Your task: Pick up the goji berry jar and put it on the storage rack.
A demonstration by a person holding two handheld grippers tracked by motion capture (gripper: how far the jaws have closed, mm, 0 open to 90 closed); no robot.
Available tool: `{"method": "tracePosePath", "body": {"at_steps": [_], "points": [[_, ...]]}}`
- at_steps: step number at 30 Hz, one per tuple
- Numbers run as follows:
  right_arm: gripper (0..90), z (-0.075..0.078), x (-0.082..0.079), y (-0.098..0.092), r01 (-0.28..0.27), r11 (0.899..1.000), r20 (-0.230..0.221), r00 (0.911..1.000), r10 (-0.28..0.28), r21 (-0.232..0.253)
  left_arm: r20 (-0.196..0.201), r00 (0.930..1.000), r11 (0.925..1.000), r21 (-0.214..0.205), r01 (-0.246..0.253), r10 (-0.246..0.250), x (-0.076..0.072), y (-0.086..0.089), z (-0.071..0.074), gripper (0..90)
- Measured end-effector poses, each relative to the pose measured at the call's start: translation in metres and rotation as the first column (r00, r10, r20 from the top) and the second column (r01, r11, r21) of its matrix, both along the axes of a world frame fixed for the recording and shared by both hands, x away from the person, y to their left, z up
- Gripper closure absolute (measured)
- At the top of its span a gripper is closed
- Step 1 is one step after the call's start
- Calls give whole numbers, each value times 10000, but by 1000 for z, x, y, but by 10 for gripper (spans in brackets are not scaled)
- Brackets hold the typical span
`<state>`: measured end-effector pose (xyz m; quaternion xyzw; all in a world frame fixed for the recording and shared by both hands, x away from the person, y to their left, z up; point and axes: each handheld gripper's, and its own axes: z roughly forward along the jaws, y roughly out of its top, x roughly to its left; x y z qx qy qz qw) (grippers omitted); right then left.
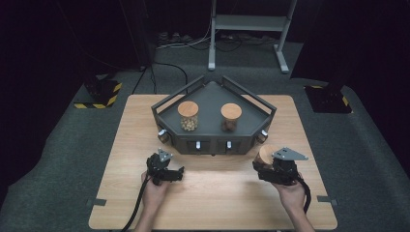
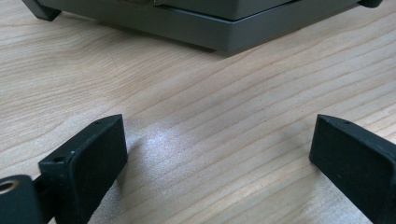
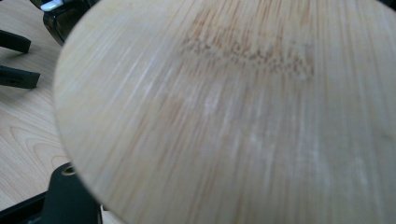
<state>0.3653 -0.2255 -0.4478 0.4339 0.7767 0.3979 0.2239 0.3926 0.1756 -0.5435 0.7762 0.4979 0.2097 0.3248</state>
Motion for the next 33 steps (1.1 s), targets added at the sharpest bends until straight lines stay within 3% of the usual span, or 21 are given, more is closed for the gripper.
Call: {"method": "tracePosePath", "body": {"at_steps": [12,33], "points": [[257,10,10,6,-120,9998,-171,9998,123,177,-1,10000,10000,-4,-3,3,0,0,0,42],[257,30,23,10,-80,9999,19,10000,80,79,-3,10000,10000,-2,1,-1,0,0,0,42]]}}
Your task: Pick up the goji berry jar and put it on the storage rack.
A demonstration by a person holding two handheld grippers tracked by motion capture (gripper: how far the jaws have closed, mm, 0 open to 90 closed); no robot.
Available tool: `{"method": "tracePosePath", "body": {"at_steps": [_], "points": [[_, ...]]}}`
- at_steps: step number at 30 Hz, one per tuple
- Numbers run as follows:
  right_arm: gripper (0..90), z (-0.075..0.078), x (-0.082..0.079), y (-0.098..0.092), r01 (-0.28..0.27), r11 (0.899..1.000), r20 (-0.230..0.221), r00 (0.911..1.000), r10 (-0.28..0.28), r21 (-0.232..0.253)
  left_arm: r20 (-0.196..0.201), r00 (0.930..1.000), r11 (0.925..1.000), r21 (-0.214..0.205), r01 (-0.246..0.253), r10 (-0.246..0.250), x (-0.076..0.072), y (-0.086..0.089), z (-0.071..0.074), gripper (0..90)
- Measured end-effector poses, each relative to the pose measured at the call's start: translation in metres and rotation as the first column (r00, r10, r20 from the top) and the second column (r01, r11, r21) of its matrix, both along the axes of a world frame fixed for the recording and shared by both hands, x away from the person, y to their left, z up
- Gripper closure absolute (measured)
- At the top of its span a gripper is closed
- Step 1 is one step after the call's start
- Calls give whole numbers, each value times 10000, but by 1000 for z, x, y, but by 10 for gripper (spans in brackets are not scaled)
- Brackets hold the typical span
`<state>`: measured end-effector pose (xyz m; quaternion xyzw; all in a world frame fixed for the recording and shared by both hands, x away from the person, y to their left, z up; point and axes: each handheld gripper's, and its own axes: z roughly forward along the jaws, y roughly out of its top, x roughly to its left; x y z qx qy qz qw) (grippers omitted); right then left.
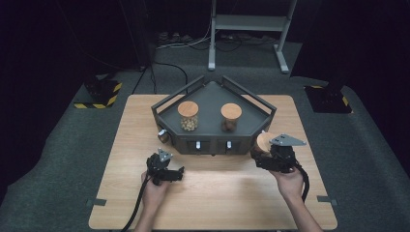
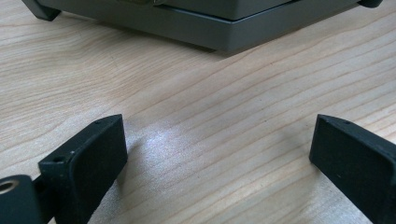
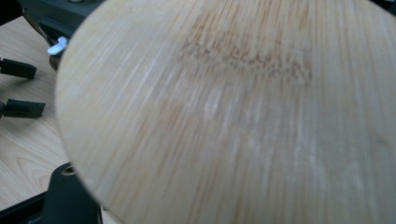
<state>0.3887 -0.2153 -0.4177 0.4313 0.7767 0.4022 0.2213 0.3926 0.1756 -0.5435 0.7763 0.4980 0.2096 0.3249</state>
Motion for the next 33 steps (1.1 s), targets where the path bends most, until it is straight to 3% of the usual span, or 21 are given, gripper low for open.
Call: {"method": "tracePosePath", "body": {"at_steps": [20,33], "points": [[257,16,7,0,-31,10000,93,10000,30,93,-4,10000,10000,-7,0,0,0,0,0,42],[257,31,13,1,-118,9998,108,9999,120,-154,-2,10000,10000,-11,-2,2,0,0,0,42]]}}
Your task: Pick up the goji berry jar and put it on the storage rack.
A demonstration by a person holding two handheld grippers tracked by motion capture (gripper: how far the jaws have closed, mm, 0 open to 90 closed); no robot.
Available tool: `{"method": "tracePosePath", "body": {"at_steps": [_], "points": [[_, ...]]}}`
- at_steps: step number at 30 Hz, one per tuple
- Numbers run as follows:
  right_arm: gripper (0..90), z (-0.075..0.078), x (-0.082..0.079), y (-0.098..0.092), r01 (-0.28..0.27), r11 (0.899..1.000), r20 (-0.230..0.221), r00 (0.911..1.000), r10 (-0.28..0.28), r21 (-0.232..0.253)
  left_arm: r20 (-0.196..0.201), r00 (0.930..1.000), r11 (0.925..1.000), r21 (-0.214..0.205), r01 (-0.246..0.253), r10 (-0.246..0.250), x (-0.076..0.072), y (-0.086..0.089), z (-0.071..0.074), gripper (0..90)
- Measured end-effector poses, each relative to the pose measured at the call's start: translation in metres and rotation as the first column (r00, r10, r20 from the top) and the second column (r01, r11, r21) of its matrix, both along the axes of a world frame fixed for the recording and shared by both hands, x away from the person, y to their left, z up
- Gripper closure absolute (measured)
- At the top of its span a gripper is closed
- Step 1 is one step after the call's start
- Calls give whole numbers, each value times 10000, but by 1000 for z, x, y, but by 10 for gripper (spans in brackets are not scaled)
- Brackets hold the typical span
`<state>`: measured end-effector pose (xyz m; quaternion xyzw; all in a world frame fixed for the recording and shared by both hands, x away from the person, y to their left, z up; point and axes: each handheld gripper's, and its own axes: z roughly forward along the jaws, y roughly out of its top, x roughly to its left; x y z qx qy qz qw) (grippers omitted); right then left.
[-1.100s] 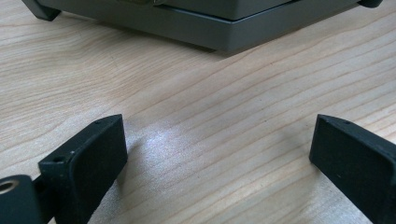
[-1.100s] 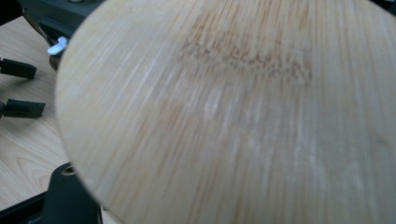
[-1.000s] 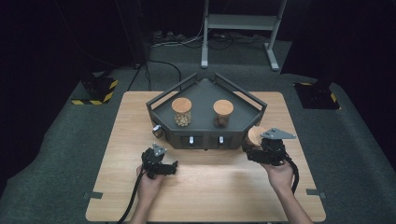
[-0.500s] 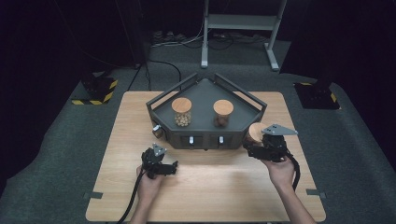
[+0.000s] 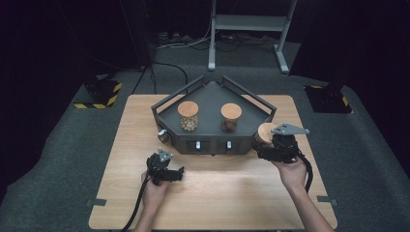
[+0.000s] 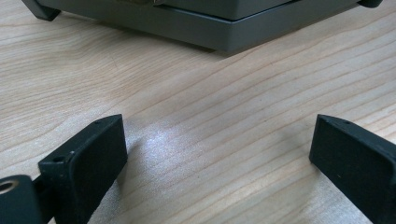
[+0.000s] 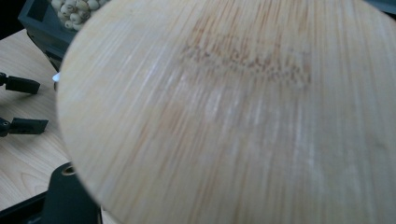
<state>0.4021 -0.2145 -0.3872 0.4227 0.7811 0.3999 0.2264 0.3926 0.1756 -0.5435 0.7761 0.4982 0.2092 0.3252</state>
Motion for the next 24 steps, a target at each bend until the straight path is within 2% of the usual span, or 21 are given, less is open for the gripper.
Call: {"method": "tracePosePath", "body": {"at_steps": [12,18,24], "points": [[257,9,15,0,139,9996,-169,9998,-135,245,-1,10000,10000,-1,3,-3,0,0,0,42],[257,12,23,0,196,9979,-386,9991,-172,623,-3,10000,10000,-1,5,-5,0,0,0,42],[257,11,31,-1,411,9966,-512,9980,-375,715,-7,10000,10000,-4,9,-9,0,0,0,42]]}}
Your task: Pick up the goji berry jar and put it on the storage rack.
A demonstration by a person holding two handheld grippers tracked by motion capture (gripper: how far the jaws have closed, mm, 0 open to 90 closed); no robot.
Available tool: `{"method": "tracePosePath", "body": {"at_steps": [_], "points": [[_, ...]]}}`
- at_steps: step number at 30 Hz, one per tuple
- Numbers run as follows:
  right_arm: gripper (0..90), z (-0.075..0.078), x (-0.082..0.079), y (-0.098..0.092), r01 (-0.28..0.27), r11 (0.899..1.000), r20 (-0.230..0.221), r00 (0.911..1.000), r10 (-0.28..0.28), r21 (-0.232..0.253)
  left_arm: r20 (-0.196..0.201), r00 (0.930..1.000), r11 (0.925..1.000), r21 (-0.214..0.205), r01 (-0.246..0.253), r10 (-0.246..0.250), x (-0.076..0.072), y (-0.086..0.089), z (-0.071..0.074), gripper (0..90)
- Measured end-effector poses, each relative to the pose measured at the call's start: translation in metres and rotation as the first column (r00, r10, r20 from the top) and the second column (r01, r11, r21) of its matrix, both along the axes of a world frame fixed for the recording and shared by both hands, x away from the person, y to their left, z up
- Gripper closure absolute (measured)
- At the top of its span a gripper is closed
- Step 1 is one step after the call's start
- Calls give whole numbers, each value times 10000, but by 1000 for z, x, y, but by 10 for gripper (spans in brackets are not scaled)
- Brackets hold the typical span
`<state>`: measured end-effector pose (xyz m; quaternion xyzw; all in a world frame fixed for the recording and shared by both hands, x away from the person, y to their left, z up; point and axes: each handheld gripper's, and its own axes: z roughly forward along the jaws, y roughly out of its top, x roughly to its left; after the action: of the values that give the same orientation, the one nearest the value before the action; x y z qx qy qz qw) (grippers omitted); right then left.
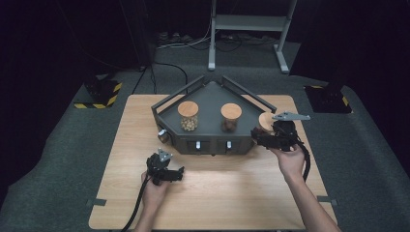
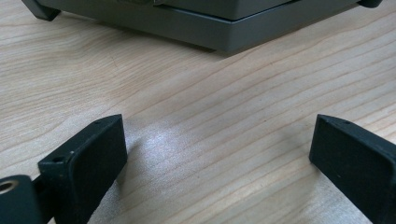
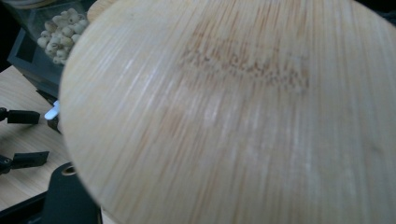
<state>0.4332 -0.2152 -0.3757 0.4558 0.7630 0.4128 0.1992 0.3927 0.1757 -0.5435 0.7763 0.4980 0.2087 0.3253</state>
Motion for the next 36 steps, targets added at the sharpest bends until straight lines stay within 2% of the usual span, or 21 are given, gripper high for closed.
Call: {"method": "tracePosePath", "body": {"at_steps": [24,36], "points": [[257,5,22,6,315,9994,-108,9994,-316,-116,-3,10000,10000,6,4,-4,0,0,0,42],[257,10,32,10,487,9984,31,9988,-486,-293,-4,10000,10000,3,4,-4,0,0,0,42]]}}
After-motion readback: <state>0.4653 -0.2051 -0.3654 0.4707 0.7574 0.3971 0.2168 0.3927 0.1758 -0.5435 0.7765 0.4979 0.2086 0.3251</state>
